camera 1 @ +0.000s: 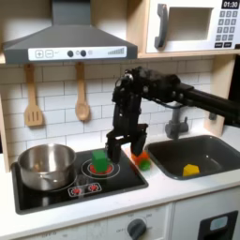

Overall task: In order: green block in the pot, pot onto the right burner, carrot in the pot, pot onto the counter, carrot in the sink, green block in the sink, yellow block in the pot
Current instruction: 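Put the green block in the pot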

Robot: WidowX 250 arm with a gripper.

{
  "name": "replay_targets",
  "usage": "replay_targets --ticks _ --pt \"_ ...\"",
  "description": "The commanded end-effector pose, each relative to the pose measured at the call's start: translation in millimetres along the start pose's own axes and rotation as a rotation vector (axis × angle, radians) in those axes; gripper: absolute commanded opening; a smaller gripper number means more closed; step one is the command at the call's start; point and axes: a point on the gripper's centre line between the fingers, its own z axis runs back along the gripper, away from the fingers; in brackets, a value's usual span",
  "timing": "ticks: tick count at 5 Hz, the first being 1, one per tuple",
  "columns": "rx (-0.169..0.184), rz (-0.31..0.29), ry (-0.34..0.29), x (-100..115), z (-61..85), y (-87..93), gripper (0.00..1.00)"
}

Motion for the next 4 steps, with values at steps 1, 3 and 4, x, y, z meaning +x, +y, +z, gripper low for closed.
replay_targets --ticks 1,3,4 --pt "0.004 0.003 -0.036 34.2 -14.0 2.7 1.0" --pt "0.003 -0.02 -0.057 54.8 -20.3 6.9 1.0" --pt "-0.004 -0.052 -0.052 57.2 -25.4 2.3 1.0"
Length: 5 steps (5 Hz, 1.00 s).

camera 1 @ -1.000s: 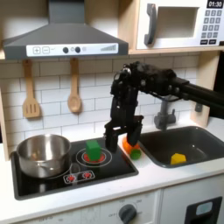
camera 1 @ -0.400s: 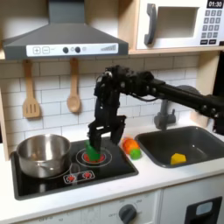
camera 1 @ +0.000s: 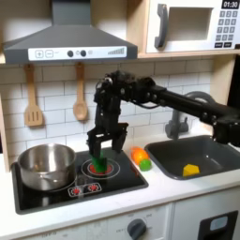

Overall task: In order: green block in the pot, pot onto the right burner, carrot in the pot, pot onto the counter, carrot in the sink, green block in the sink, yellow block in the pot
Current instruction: 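Put the green block in the pot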

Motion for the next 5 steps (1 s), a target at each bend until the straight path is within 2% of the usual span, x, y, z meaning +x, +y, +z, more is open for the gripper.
replay_targets --ticks 1,3,5 --pt "-0.013 -0.04 -0.014 6.6 -4.2 -3.6 1.0" --pt "-0.021 -0.041 -0.015 14.4 -8.3 -3.9 1.0" --pt "-0.036 -0.056 -0.005 20.0 -18.6 -6.5 1.0"
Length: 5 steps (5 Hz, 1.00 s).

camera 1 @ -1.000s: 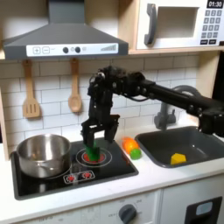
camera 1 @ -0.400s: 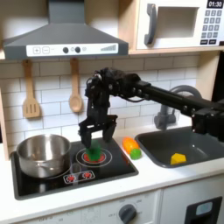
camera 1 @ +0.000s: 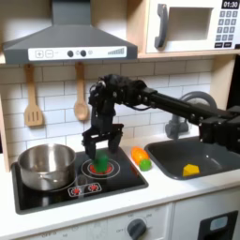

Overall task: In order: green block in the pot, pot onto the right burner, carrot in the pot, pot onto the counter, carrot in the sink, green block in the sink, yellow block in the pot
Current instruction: 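Put the green block in the pot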

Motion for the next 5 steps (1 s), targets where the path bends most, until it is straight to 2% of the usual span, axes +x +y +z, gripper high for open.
replay_targets --ticks 1,3,4,5 --pt "-0.005 -0.014 0.01 2.6 -9.8 -3.4 1.0" --pt "-0.009 -0.044 0.026 7.3 -26.0 -14.0 1.0" --pt "-0.003 -0.044 0.017 12.0 -27.5 -14.1 1.0" --pt "0.007 -0.03 0.047 11.5 -39.1 -10.4 1.0"
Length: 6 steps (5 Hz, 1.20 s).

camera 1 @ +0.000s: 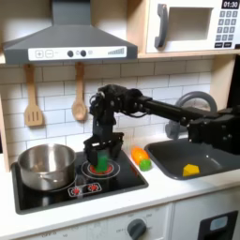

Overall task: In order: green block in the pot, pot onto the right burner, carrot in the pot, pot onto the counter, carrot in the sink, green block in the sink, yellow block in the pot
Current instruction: 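Put the green block in the pot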

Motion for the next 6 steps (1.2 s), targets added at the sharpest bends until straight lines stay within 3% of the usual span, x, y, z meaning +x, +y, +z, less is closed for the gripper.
replay_targets --ticks 1,2,4,5,6 --pt "0.011 -0.003 0.027 3.8 -12.8 -2.8 1.0" --pt "0.003 -0.006 0.037 1.7 -16.8 -4.5 0.0" --pt "0.01 0.01 0.024 0.6 -14.8 -5.6 0.0" --pt "0.003 0.011 0.0 -5.0 -3.5 -6.2 0.0" --pt "0.007 0.023 0.016 -15.6 2.7 -5.6 0.0"
